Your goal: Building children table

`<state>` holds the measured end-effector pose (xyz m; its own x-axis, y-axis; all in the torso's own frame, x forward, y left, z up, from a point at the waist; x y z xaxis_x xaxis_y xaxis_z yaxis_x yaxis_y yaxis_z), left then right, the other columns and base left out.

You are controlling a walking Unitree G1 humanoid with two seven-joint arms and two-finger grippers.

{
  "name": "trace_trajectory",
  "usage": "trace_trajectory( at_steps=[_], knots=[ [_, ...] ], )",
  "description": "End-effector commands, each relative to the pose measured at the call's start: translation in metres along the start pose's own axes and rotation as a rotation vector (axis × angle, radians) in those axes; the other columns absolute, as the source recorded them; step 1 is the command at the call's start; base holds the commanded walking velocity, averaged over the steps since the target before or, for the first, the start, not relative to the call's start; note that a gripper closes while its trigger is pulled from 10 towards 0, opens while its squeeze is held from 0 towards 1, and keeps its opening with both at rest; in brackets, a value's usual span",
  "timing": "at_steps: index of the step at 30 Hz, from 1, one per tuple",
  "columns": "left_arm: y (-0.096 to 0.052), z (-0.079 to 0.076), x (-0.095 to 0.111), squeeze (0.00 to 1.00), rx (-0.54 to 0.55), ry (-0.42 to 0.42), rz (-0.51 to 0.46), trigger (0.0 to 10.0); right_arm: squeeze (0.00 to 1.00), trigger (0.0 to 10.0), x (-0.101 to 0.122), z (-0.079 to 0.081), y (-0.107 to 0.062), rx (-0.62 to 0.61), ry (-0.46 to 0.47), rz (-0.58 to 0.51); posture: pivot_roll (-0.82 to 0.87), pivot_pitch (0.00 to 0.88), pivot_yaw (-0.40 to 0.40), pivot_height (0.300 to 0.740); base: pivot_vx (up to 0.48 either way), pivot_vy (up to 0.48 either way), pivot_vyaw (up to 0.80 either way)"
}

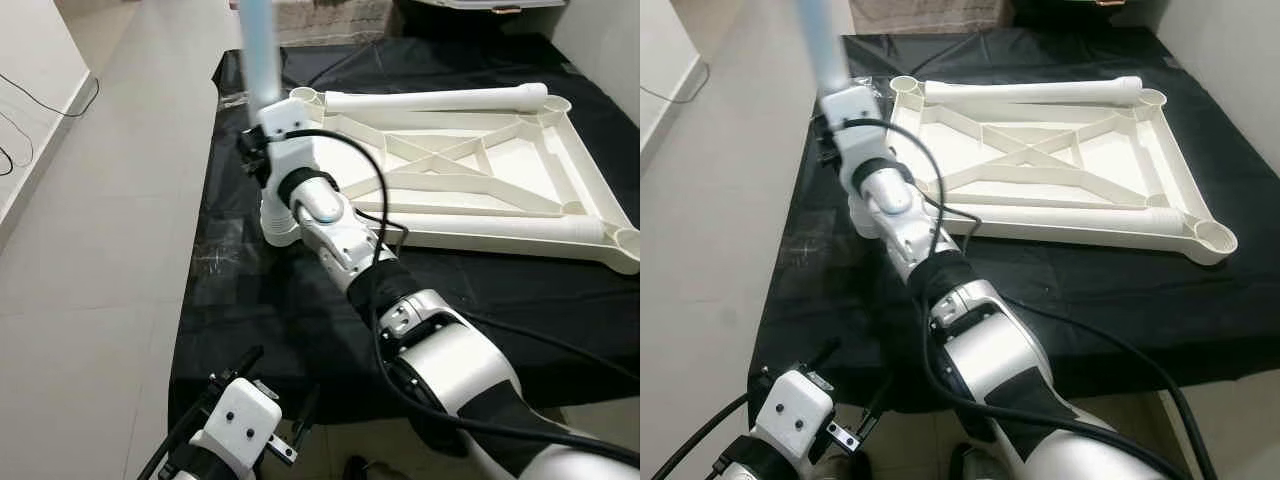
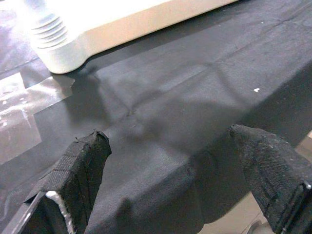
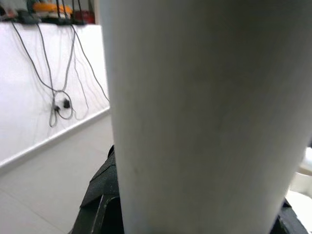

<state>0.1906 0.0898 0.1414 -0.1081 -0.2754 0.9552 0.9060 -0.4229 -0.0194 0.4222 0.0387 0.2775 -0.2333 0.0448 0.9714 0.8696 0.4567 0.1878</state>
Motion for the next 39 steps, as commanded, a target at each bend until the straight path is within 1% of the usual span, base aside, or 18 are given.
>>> trace_trajectory(
  at_steps=[1,3,6,8,11,12,15,19,25,26,27,28,29,30,31,32,37,39],
  knots=[
    [-0.002,-0.003,-0.006,0.0,-0.009,-0.011,0.025,10.0,0.0,10.0,-0.055,-0.017,-0.012,-0.12,-0.01,0.216,0.07,0.268,-0.059,0.74,0.0,0.0,0.0],
    [-0.002,-0.002,-0.006,0.0,-0.007,-0.012,0.025,10.0,0.0,10.0,-0.063,-0.036,-0.018,-0.314,-0.025,0.285,0.07,0.272,-0.063,0.74,0.0,0.0,0.0],
    [-0.002,-0.002,-0.006,0.0,-0.005,-0.012,0.025,10.0,0.0,10.0,-0.067,-0.042,-0.021,-0.393,0.022,0.317,0.07,0.272,-0.063,0.74,0.0,0.0,0.0],
    [-0.002,-0.002,-0.006,0.0,-0.005,-0.012,0.025,10.0,0.0,10.0,-0.067,-0.042,-0.021,-0.393,0.022,0.317,0.07,0.272,-0.063,0.74,0.0,0.0,0.0],
    [-0.001,-0.002,-0.006,0.0,-0.002,-0.016,0.027,10.0,0.0,10.0,-0.081,-0.059,-0.034,-0.591,0.175,0.378,0.07,0.271,-0.067,0.74,0.0,0.0,0.0],
    [-0.001,-0.002,-0.006,0.0,-0.002,-0.016,0.027,10.0,0.0,10.0,-0.081,-0.059,-0.034,-0.591,0.175,0.378,0.07,0.271,-0.067,0.74,0.0,0.0,0.0],
    [-0.001,-0.002,-0.006,0.0,0.001,-0.017,0.027,10.0,0.0,10.0,-0.088,-0.082,-0.049,-0.785,0.214,0.375,0.07,0.271,-0.067,0.74,0.0,0.0,0.0],
    [-0.001,-0.001,-0.006,0.0,0.002,-0.019,0.027,10.0,0.0,10.0,-0.09,-0.089,-0.054,-0.854,0.262,0.36,0.07,0.273,-0.066,0.74,0.0,0.0,0.0],
    [-0.001,-0.001,-0.007,0.0,-0.001,-0.019,0.027,10.0,0.0,10.0,-0.094,-0.095,-0.067,-0.967,0.229,0.363,0.07,0.273,-0.066,0.74,0.0,0.0,0.0],
    [-0.001,-0.001,-0.007,0.0,-0.002,-0.019,0.027,10.0,0.0,10.0,-0.092,-0.091,-0.065,-0.936,0.207,0.349,0.07,0.275,-0.064,0.74,0.0,0.0,0.0],
    [-0.001,-0.001,-0.007,0.0,-0.002,-0.018,0.027,10.0,0.0,10.0,-0.087,-0.073,-0.051,-0.754,0.218,0.299,0.07,0.275,-0.064,0.74,0.0,0.0,0.0],
    [-0.001,-0.001,-0.007,0.0,-0.002,-0.018,0.027,10.0,0.0,10.0,-0.087,-0.073,-0.051,-0.754,0.218,0.299,0.07,0.275,-0.064,0.74,0.0,0.0,0.0],
    [-0.001,-0.001,-0.007,0.0,-0.001,-0.018,0.027,10.0,0.0,10.0,-0.082,-0.053,-0.039,-0.568,0.227,0.253,0.07,0.275,-0.064,0.74,0.0,0.0,0.0],
    [-0.001,-0.001,-0.007,0.0,-0.001,-0.018,0.027,10.0,0.0,10.0,-0.082,-0.053,-0.039,-0.568,0.227,0.253,0.07,0.275,-0.064,0.74,0.0,0.0,0.0],
    [-0.001,-0.001,-0.007,0.0,-0.001,-0.018,0.027,10.0,0.0,10.0,-0.08,-0.038,-0.033,-0.445,0.257,0.23,0.07,0.275,-0.064,0.74,0.0,0.0,0.0],
    [0.0,-0.001,-0.007,0.0,-0.001,-0.018,0.027,10.0,0.0,10.0,-0.084,-0.033,-0.032,-0.392,0.263,0.247,0.07,0.27,-0.067,0.74,0.0,0.0,0.0],
    [-0.001,-0.001,-0.007,0.0,-0.001,-0.018,0.027,10.0,0.0,10.0,-0.094,-0.037,-0.035,-0.394,0.279,0.301,0.07,0.269,-0.07,0.74,0.0,0.0,0.0],
    [-0.001,-0.002,-0.007,0.0,0.0,-0.019,0.028,10.0,0.0,10.0,-0.099,-0.028,-0.033,-0.284,0.343,0.33,0.07,0.265,-0.067,0.74,0.0,0.0,0.0]
  ],
)
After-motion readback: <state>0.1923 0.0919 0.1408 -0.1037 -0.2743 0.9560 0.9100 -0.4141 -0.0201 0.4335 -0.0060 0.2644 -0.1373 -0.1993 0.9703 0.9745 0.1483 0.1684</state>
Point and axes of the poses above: a point about 5 cm out from each wrist's last joint towards the gripper, its own y axis pointing out of the wrist towards the gripper, its own x axis along the axis of the wrist's last joint, z = x × y, the point moved 4 cm from there along y, pointing out of the wrist towards the gripper, and after that the axes turned 4 degrees about y, right-handed, at the moved point
